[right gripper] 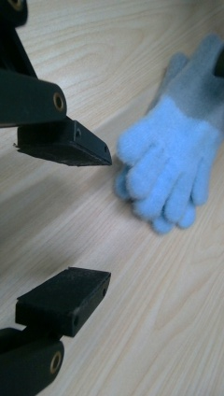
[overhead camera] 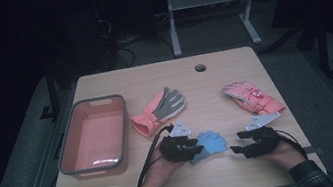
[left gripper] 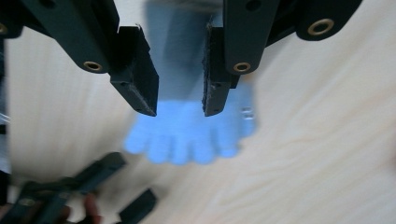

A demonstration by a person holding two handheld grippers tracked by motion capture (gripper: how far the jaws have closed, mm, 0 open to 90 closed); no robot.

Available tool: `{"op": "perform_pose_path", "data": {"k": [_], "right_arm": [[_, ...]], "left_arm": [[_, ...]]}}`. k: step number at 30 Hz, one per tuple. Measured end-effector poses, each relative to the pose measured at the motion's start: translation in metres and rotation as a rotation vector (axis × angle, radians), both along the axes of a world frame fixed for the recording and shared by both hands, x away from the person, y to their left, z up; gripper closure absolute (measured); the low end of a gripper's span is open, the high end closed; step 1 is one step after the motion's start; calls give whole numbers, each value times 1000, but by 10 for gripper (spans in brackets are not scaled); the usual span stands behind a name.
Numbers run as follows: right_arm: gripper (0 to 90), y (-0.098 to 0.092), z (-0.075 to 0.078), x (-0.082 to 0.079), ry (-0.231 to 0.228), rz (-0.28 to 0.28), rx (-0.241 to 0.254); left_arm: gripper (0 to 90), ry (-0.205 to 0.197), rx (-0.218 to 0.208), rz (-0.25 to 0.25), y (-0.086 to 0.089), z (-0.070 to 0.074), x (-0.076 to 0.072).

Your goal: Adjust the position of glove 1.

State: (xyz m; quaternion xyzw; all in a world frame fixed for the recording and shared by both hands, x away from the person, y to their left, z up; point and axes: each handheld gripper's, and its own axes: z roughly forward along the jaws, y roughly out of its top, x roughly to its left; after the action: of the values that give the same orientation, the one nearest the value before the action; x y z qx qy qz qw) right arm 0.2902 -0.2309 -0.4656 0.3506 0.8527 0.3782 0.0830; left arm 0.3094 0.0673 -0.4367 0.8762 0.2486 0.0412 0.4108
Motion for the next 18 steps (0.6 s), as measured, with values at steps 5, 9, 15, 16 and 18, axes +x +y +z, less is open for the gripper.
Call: {"op": "perform_pose_path", "data": {"k": [5,9,15,16,18], "right_arm": [[375,3,-1,-1,0,9,-3],[379,3,-4,1,7,-1,-12],[384,2,-6,2,7,-8,-20],[384,2,-6,2,7,-7,-19],[383,1,-7,2,2,-4,-14]], "left_arm": [[619,6,-4,45,14,0,12],[597,27,-8,38,12,-2,23],[575,46,16,-13,-12,-6,38],[576,50,17,-15,-14,-7,41],[585,53,30,-20,-20,-10,49]]}}
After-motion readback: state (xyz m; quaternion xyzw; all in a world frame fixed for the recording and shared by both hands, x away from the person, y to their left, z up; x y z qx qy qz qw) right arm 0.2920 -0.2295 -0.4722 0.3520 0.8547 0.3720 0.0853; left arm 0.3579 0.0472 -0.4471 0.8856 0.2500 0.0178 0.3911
